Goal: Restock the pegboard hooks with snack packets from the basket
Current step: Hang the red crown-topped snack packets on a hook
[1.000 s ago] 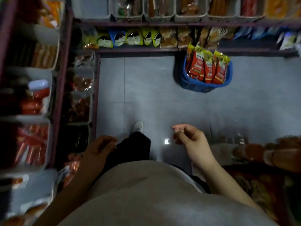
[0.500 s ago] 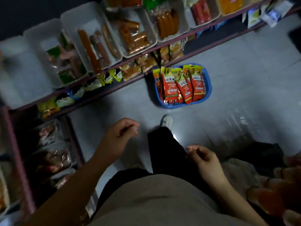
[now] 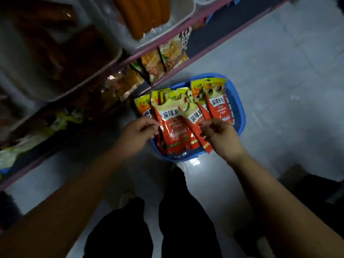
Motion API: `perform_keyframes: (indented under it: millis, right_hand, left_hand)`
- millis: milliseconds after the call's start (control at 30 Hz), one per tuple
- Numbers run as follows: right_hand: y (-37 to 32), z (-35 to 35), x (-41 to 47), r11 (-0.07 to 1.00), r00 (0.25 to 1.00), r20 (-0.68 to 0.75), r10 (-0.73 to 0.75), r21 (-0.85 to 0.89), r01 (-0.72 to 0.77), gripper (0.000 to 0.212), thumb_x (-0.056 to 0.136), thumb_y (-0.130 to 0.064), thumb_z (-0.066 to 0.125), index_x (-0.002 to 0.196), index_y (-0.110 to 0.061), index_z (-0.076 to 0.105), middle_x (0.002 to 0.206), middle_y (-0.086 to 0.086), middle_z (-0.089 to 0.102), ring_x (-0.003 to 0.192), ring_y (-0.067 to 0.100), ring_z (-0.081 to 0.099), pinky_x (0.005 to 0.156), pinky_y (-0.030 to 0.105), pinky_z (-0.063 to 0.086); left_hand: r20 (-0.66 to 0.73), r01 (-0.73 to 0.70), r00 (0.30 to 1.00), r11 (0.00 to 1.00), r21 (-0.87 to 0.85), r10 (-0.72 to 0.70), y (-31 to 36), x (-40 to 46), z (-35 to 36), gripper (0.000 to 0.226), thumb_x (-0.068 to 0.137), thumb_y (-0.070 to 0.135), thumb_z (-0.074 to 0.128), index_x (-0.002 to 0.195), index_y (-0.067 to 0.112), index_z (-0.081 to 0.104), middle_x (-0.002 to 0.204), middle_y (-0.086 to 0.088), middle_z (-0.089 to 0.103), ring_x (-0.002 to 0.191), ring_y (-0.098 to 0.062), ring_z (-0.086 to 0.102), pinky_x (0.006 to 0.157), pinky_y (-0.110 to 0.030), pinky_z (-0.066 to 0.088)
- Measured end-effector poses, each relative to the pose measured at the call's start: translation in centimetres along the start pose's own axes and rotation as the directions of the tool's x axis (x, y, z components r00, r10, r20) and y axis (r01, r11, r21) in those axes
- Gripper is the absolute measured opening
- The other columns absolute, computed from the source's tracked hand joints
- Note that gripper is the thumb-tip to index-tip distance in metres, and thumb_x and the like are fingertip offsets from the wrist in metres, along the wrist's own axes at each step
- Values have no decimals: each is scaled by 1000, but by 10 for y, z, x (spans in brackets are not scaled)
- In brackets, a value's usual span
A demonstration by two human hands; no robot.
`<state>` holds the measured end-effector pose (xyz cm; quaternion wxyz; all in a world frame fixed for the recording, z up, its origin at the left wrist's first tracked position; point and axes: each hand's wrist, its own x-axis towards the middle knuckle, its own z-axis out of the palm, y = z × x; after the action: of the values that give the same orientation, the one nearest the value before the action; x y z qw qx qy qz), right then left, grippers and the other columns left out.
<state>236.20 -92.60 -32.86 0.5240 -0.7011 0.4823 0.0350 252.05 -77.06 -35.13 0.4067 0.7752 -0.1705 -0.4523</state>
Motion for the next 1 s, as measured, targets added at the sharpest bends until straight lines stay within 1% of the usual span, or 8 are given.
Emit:
perform_keyframes:
  millis: [133,267,367,467,667,733,867,1000]
  right_hand:
    - [62,39,89,960,991,-74,-115,-263,92,16,90,-28,62,101,-16,64,99,4,67,92,21,63,71,25,43]
    - [109,72,128,848,966,-45,-253,-490,199,59,78,-42,73,125,-11,55,125,13,55,115,31,51,94,41,46]
    - [129,87,135,694,894,-119,-432,-676,246,55,81,-41,70,123,-6,61,124,15,62,111,35,56,86,41,49]
    - [128,92,131,716,828,-209,-520,-636,289,34,87,-29,65,112,-6,70,115,12,70,103,32,65,79,37,53]
    - [82,112,97,735,777,-153,-611,-476,484,37,89,-39,51,106,-16,74,106,5,73,97,28,65,85,42,51]
    - [75,128,93,707,784,-57,-618,-478,522,41,87,-42,58,114,-14,71,117,8,68,108,29,62,93,43,48]
    - [73,130,97,763,832,118,-541,-348,545,52,84,-43,66,128,-17,61,137,2,54,126,17,48,106,30,35]
    - [63,107,110,826,843,-67,-534,-251,504,48,81,-39,70,123,-18,60,126,-4,54,120,10,47,101,20,38]
  left_hand:
    - [-66,65,996,994,92,-59,-78,106,28,22,88,17,64,108,10,56,105,-8,64,101,-25,60,93,-42,47]
    - [-248,-8,969,994,-106,-19,-115,145,60,39,78,29,74,105,28,47,94,15,57,84,-3,57,66,-27,46]
    - [-310,-134,950,955,-265,47,-126,158,77,37,75,21,78,99,27,51,93,9,66,83,-9,66,68,-27,51]
    - [-228,-182,968,921,-343,106,-126,156,80,18,84,15,69,93,29,64,88,9,74,82,-12,71,67,-24,53]
    - [-238,-158,971,665,-729,-30,-110,126,64,33,89,21,61,121,23,56,100,1,74,84,-15,71,64,-27,55]
    - [-225,-185,974,684,-706,32,-108,120,64,44,81,34,67,122,21,57,111,-1,71,96,-15,69,74,-27,56]
    - [-303,-230,952,766,-600,49,-108,120,58,27,85,-6,60,102,14,65,99,-7,72,84,-17,70,74,-28,55]
    - [-351,-289,930,816,-500,114,-108,116,33,32,81,-6,65,92,24,66,89,8,75,85,-11,71,77,-29,57]
